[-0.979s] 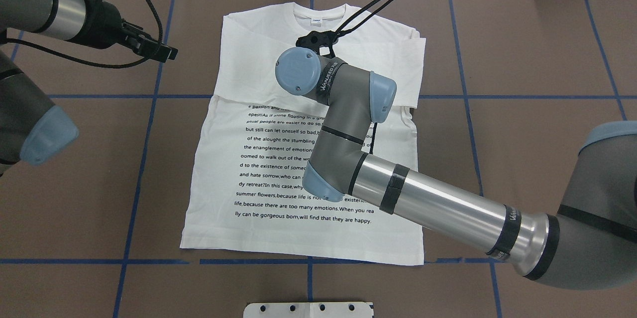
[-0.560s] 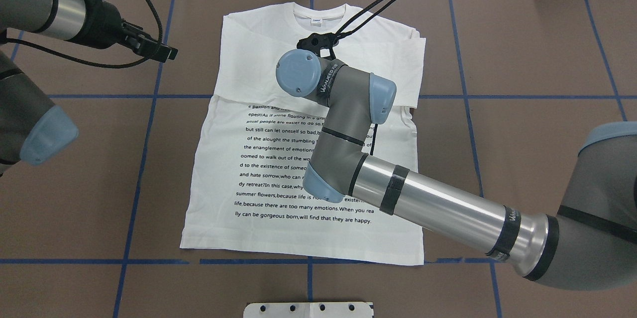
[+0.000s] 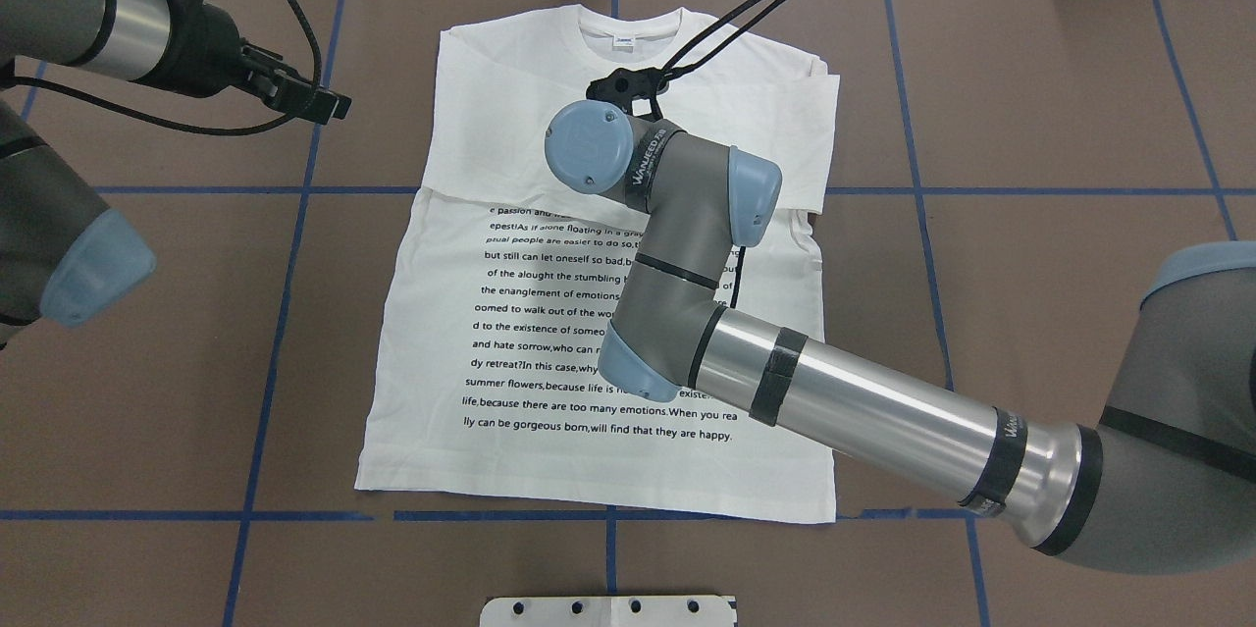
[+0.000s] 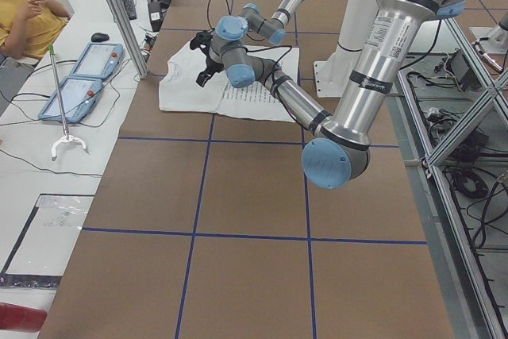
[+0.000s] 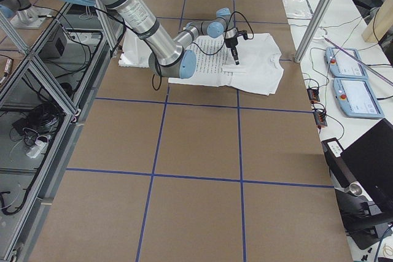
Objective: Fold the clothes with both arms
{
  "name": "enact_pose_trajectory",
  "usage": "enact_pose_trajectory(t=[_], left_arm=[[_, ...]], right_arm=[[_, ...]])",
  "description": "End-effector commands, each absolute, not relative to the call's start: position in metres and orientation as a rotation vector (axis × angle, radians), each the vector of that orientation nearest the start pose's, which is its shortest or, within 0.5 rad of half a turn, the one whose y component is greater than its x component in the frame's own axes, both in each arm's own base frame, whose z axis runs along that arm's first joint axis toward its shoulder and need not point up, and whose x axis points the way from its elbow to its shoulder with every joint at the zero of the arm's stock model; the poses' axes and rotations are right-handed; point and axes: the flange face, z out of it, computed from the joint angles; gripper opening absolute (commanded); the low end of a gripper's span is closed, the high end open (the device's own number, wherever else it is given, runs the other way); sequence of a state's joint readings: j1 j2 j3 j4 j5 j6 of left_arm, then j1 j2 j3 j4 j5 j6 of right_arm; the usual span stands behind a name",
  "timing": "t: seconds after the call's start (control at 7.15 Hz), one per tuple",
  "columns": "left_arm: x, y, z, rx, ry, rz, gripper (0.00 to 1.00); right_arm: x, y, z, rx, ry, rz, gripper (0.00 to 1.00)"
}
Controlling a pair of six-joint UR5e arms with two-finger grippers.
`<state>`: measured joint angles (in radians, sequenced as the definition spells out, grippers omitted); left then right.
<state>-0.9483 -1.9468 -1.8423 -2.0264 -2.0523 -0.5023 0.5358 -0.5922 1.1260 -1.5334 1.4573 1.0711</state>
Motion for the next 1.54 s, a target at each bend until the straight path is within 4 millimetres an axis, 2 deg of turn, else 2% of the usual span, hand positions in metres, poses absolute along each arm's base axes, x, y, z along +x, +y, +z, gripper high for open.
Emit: enact_pose_trajectory(t=[0.0, 0.14, 0.28, 0.42, 0.7, 0.84, 1.26, 1.4], left_arm=[[0.275, -0.532, 0.271, 0.687, 0.945, 0.372, 1.0], [0.275, -0.532, 0.27, 0.69, 0.947, 0.372, 1.0], [0.275, -0.532, 0.271, 0.687, 0.945, 0.372, 1.0], [0.275, -0.532, 0.271, 0.689, 0.946, 0.372, 1.0], [0.275, -0.532, 0.271, 0.689, 0.945, 0.37, 1.0], [0.275, -0.532, 0.27, 0.69, 0.946, 0.37, 1.0], [0.276, -0.532, 0.271, 0.688, 0.946, 0.371, 1.0], [0.276, -0.532, 0.271, 0.688, 0.946, 0.371, 1.0]], right_arm=[[-0.635, -0.548, 0.23, 0.379, -0.444, 0.071, 0.0], [-0.626, -0.552, 0.225, 0.38, -0.45, 0.077, 0.0], [-0.61, -0.559, 0.234, 0.384, -0.44, 0.079, 0.0], [-0.584, -0.561, 0.253, 0.383, -0.428, 0.087, 0.0], [-0.534, -0.552, 0.291, 0.407, -0.413, 0.043, 0.0], [-0.521, -0.546, 0.3, 0.414, -0.413, 0.031, 0.0], [-0.512, -0.543, 0.32, 0.42, -0.388, 0.006, 0.0], [-0.51, -0.544, 0.319, 0.428, -0.389, -0.01, 0.53]])
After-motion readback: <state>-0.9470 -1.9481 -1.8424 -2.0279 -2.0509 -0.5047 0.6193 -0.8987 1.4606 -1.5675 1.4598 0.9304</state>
